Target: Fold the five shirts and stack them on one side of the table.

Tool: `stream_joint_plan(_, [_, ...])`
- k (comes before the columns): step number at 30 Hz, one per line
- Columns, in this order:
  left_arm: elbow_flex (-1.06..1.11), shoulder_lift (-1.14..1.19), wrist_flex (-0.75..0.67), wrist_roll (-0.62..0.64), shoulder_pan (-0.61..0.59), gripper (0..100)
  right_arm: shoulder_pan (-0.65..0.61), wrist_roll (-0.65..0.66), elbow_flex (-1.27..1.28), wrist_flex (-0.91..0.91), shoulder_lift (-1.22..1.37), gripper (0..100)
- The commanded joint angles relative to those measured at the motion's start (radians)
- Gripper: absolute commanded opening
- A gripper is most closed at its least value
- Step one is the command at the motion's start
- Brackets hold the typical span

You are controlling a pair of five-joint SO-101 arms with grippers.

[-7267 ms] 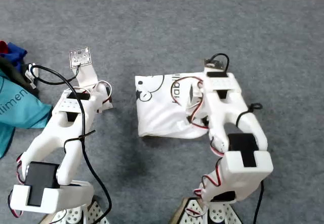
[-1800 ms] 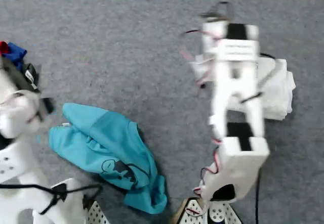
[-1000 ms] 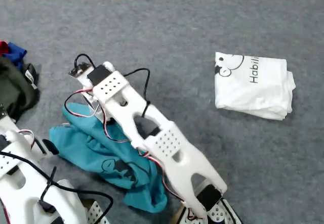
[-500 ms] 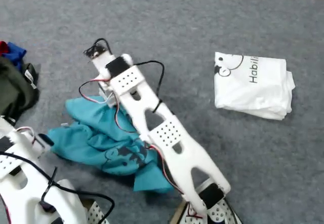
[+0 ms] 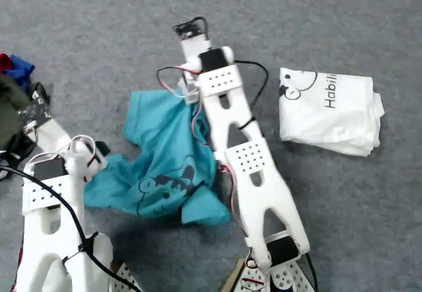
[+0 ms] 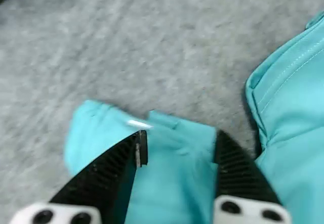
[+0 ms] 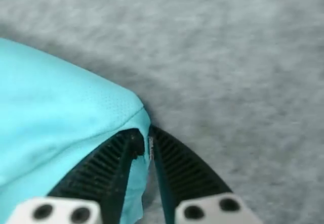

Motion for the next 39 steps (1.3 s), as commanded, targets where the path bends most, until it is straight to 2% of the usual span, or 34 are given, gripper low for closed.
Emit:
stream_joint_plan(1, [0.023, -0.004, -0.092, 0.017, 0.037, 9, 0.056, 0.011, -0.051, -0.034, -0.002, 0.5])
stream_joint_plan(10, [0.063, -0.004, -0.112, -0.049, 0.037, 2, 0.116, 0.003, -0.056, -0.071, -0.005, 0.5])
stream_joint_plan(15, [0.052, -0.004, -0.087, -0.055, 0.034, 2, 0.15, 0.002, -0.056, -0.094, -0.005, 0.5])
stream_joint_plan(17, [0.029, -0.004, -0.071, -0.052, 0.012, 5, 0.157, 0.002, -0.056, -0.107, -0.007, 0.5])
stream_joint_plan(19, [-0.003, -0.004, -0.061, -0.04, -0.052, 12, 0.166, 0.002, -0.056, -0.12, -0.007, 0.5])
stream_joint_plan(21, [-0.055, 0.01, -0.029, 0.023, -0.121, 19, 0.168, 0.002, -0.056, -0.121, -0.005, 0.5])
stream_joint_plan(25, [-0.216, 0.134, 0.077, 0.034, -0.161, 20, 0.165, 0.002, -0.056, -0.12, -0.005, 0.5])
stream_joint_plan(33, [-0.54, 0.536, 0.278, 0.031, -0.11, 19, 0.163, 0.002, -0.056, -0.12, -0.005, 0.5])
stream_joint_plan(39, [-0.7, 0.73, 0.413, 0.037, -0.068, 19, 0.163, 0.002, -0.053, -0.12, -0.004, 0.5])
